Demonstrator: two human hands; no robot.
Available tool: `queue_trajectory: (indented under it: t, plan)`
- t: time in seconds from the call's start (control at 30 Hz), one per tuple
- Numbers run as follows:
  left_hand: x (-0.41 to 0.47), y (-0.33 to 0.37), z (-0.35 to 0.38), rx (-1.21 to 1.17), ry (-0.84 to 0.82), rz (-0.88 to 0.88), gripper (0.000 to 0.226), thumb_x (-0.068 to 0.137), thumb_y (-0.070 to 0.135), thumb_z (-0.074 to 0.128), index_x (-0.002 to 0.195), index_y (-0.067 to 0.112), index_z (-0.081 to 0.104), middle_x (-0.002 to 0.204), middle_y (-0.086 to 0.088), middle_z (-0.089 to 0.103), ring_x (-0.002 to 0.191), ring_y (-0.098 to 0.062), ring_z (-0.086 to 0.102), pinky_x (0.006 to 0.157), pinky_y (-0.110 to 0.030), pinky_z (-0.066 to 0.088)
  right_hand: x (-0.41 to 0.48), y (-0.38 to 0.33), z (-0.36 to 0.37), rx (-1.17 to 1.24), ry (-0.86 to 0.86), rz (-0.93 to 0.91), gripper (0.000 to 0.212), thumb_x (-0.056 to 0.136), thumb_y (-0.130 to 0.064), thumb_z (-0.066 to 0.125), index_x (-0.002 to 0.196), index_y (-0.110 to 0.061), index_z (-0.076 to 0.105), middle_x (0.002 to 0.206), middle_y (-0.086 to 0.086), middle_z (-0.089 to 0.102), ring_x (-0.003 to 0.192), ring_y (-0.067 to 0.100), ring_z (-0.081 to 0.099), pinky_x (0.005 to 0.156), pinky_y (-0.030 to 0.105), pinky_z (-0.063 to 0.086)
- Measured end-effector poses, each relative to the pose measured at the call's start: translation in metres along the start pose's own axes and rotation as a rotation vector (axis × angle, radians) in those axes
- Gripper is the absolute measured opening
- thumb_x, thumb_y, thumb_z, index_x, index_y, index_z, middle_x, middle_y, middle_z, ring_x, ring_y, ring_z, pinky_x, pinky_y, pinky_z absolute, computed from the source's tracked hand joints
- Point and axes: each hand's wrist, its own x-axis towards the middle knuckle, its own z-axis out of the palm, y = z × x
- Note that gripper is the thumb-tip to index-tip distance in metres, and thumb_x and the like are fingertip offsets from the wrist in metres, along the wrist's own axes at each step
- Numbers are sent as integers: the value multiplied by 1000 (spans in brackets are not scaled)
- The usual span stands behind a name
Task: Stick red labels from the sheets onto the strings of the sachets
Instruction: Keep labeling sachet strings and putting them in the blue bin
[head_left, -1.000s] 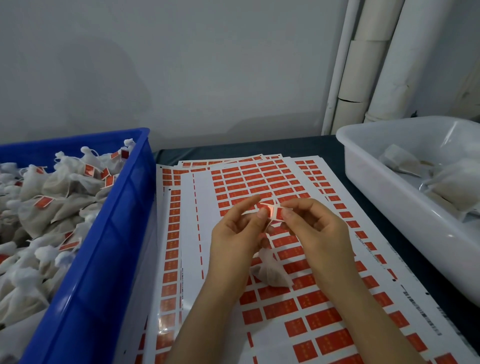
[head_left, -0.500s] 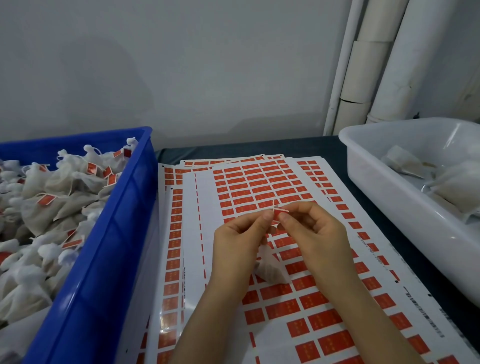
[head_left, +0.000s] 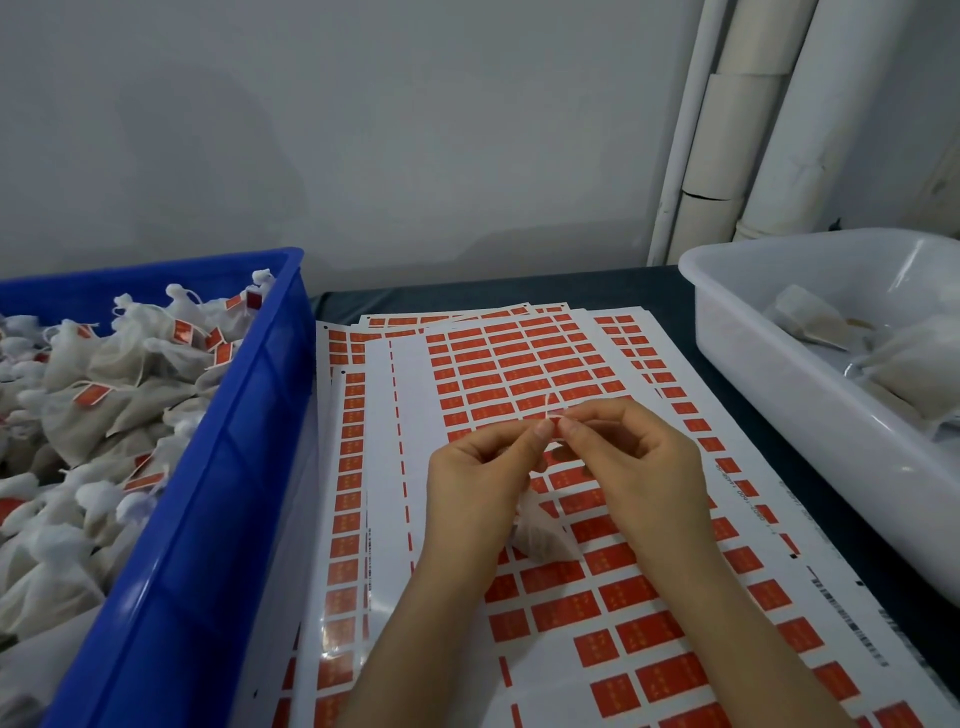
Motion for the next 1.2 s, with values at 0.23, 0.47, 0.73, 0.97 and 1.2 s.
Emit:
queue_trajectory:
  t: [0.23, 0.47, 0.73, 0.97, 1.2]
  plan:
    - [1, -1, 0, -22, 3, -7, 6, 78, 35, 68, 72, 38, 69, 76, 25, 70, 76, 8, 64, 64, -13, 53, 0, -1, 1, -36, -1, 7, 10, 78, -39, 63, 79, -48, 58, 80, -33, 60, 80, -16, 58, 55, -2, 42]
    - [1, -2, 0, -81, -5, -31, 7, 77, 38, 68, 72, 37, 73, 76, 20, 71, 74, 2, 66, 57, -13, 51, 0, -2, 1, -39, 60, 43, 36, 70, -54, 55, 105, -44, 52, 83, -28, 60, 74, -5, 61, 48, 1, 39]
    - [1, 0, -1, -196, -39, -93, 15, 74, 40, 67, 82, 30, 75, 81, 12, 73, 76, -5, 69, 61, -18, 54, 1, -7, 2, 25, -43, 97, 20, 67, -61, 48, 82, -49, 53, 77, -42, 53, 78, -24, 53, 50, -5, 35]
    - [0, 0, -1, -174, -68, -64, 11, 78, 38, 66, 82, 30, 74, 82, 12, 73, 78, -4, 68, 64, -21, 53, -1, -3, 3, 9, -63, 74, 16, 64, -55, 55, 79, -49, 55, 77, -39, 55, 76, -24, 53, 52, -5, 36]
    - [0, 1, 1, -156, -65, -20, 8, 84, 31, 64, 85, 29, 72, 80, 13, 73, 76, -3, 69, 59, -13, 52, 0, -3, 3, 47, -71, 76, 21, 66, -56, 53, 78, -40, 58, 74, -39, 60, 81, -21, 55, 53, -4, 38]
